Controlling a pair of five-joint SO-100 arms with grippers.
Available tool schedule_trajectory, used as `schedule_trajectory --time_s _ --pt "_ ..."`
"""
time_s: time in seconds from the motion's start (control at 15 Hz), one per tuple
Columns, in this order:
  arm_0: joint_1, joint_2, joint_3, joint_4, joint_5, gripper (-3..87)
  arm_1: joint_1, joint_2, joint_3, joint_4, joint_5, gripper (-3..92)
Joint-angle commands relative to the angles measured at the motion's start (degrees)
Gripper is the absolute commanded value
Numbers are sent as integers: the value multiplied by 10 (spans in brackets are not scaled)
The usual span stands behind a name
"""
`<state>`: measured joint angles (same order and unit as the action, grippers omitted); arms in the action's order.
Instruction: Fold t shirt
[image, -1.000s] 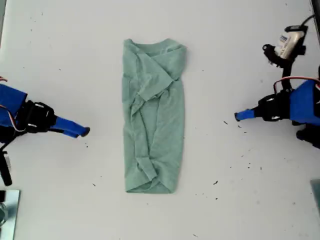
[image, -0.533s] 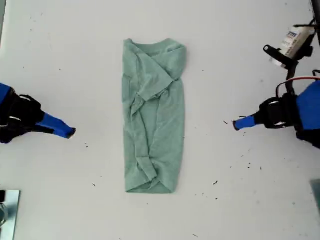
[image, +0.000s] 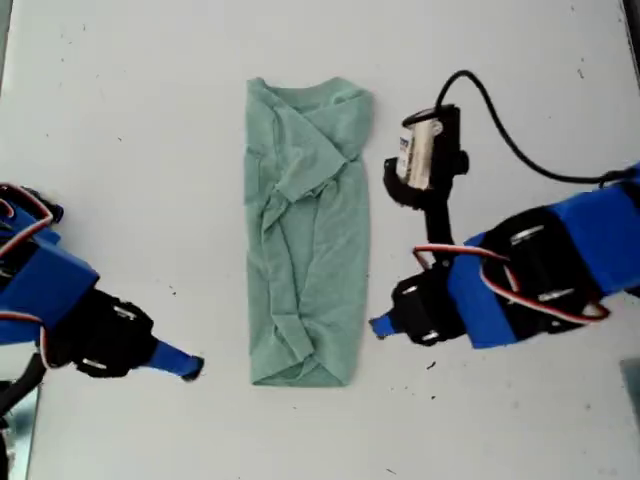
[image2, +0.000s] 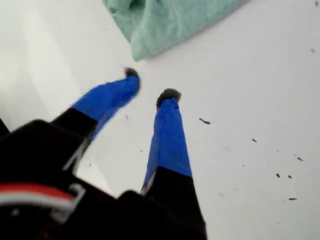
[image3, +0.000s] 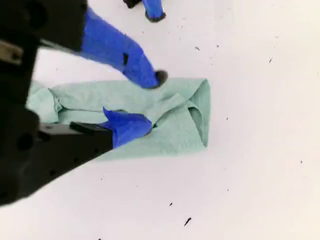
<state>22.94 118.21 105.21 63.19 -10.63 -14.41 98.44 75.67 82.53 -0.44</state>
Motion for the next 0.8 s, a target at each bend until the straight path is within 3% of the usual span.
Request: schedule_trajectory --time_s 0.0,0.33,0.73 --pt "-10 -10 -48 -2 26 232 -10 -83 -157 46 -20 403" --pt "-40 -181 -122 -3 85 258 -13 -181 -214 64 1 390" --pt "-64 -389 -192 -14 83 267 -24 -331 -245 -7 6 370"
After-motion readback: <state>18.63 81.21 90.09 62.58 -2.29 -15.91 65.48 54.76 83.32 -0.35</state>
